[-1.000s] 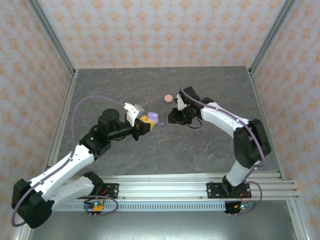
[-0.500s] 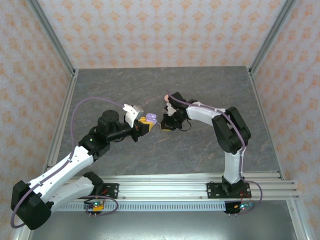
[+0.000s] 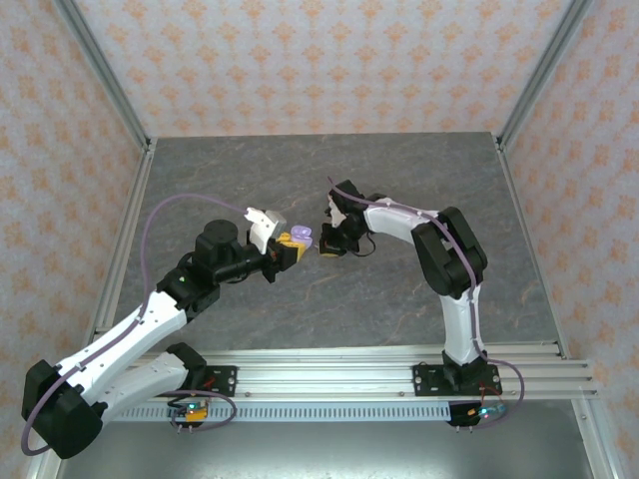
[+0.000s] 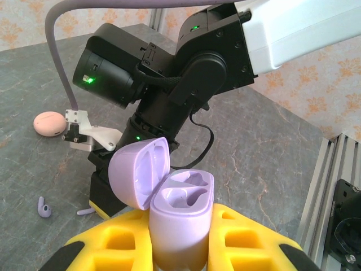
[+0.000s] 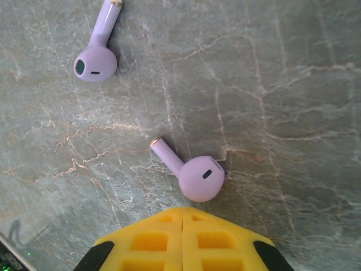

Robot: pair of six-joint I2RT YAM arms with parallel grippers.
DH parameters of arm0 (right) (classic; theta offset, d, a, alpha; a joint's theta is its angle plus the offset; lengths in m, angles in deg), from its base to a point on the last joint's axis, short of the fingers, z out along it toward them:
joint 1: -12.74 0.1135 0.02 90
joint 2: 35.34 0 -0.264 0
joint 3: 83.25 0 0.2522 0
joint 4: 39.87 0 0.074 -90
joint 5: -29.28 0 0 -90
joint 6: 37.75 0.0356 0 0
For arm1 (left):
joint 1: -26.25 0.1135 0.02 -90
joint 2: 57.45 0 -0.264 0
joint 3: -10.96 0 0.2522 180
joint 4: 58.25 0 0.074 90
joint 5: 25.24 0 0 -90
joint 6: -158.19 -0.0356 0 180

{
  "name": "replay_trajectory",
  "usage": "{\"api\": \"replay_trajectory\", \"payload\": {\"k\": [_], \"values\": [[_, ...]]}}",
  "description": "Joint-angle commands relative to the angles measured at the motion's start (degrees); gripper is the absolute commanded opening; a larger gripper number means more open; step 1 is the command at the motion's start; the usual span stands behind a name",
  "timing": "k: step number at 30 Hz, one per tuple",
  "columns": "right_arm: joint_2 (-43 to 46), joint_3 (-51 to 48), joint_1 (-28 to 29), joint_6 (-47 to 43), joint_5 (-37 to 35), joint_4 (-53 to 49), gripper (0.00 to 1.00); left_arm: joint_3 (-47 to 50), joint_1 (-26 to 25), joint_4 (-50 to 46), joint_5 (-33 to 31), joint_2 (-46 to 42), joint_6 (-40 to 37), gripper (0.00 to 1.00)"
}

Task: Insert the wireless bluetooth earbuds into the charging case

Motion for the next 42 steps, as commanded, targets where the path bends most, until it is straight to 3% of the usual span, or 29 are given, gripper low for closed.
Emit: {"api": "replay_trajectory", "payload": {"k": [1,10,42], "values": [[-1.56,2.59,0.27,-0.68,-4.31,-3.43,0.07,0.6,-0.35,-0.26,-0.77,0.13,-0.53,0.14],[-3.92,6.65,0.34,-1.72,-7.84,-6.46,0.06,0.84,-0.3,-0.1,-0.94,0.19,-0.46,0.14],[-8.2,15.69,0.3,-3.19,-8.91,-10.53,0.09,1.65,-0.32,-0.66,-2.17,-1.31,-0.36,0.14]]}}
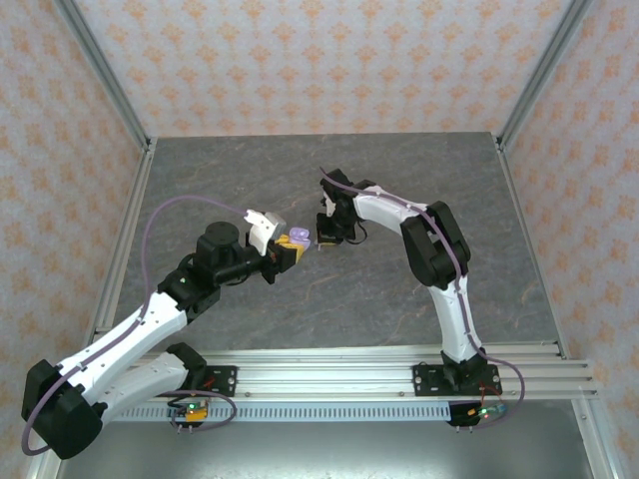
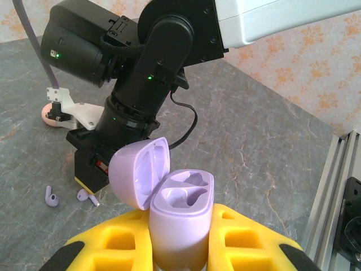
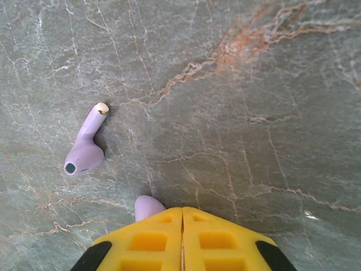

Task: Insert the wireless bluetooth earbuds into the charging case

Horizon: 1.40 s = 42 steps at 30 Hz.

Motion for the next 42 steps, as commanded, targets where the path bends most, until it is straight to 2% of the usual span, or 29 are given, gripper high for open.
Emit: {"api": "replay_trajectory", "payload": {"k": [1,8,16,22,27,42], "values": [[0.14,1.74,0.31,-1.1,-2.8,-1.97,0.1,0.58,-0.27,-0.25,-0.69,-1.09,-0.42,0.14],[4.8,0.26,0.31,-2.19,-3.49,-2.3,0.15,0.23,-0.28,-0.64,-0.87,-1.12,-0.53,0.14],[5.12,0.9,0.47,-2.35,-0.88,-2.44,0.23,-0.02,-0.33,-0.44,-1.19,-1.12,-0.58,0.14],[3.96,3.09,1.15,-1.07,-3.93,-4.6,0.34,-0.12,-0.27,-0.68,-1.32,-1.14,-0.71,0.14],[2.76,4.61,1.81,0.08,-6.61,-6.38,0.39,-0.12,-0.33,-0.69,-1.39,-1.23,-0.57,0.14],[-1.52,9.35,4.07,3.8,-10.19,-9.35,0.39,0.03,-0.31,-0.84,-1.41,-1.36,-0.36,0.14]]}}
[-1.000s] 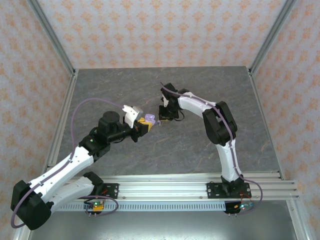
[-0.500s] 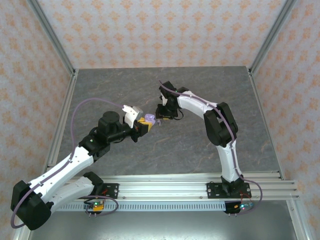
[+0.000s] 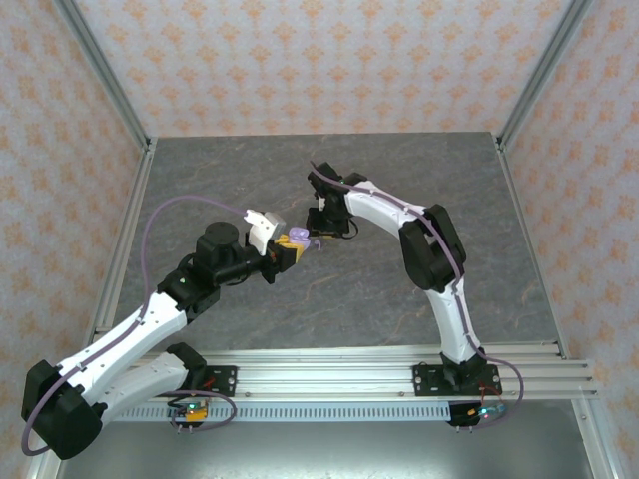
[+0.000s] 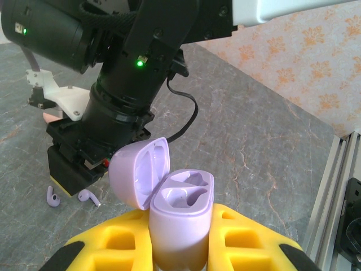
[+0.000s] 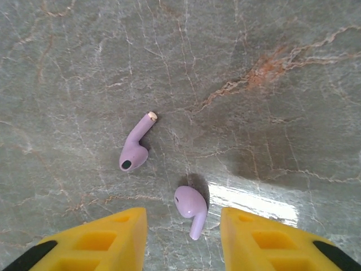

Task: Insert the wireless bluetooth earbuds into the charging case

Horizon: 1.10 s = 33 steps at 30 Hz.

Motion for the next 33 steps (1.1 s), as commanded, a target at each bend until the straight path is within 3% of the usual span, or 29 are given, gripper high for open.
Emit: {"api": "replay_trajectory", "payload": {"k": [1,33], "values": [[-1.51,2.29,0.75,1.51,-2.61,-3.13,0.39,0.05,-0.37,-0.81,-1.19,-1.25,-0.34,0.14],[-8.16,9.24,3.21,1.92,-7.92,-9.1,0.34,1.01,-0.29,-0.56,-1.15,-1.91,0.01,0.14]]}}
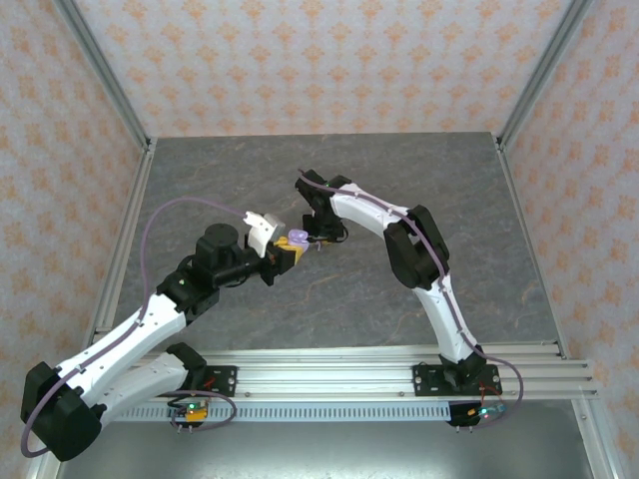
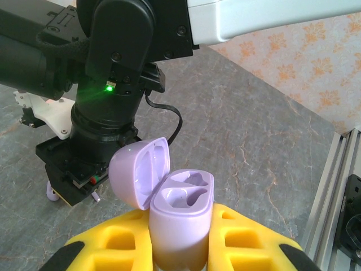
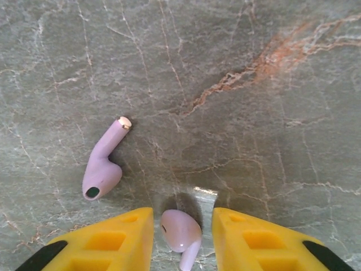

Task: Insert the wireless bluetooth earbuds into the charging case

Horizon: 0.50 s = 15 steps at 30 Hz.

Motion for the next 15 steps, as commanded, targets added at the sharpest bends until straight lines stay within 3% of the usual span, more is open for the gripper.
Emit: {"api": "replay_trajectory", "payload": {"k": [1,9,15], "values": [[-2.0,1.97,0.7,0.68,-2.33,-2.43,0.34,0.32,-0.3,0.0,-1.13,-1.27,-0.06,0.14],[-3.63,2.97,1.22,0.63,-3.21,-3.38,0.31,0.29,-0.31,-0.39,-1.36,-1.8,-0.18,0.14],[-2.45,1.51,1.21,-0.7,-3.3,-2.82,0.22,0.41,-0.36,-0.65,-1.55,-2.24,-0.18,0.14]]}}
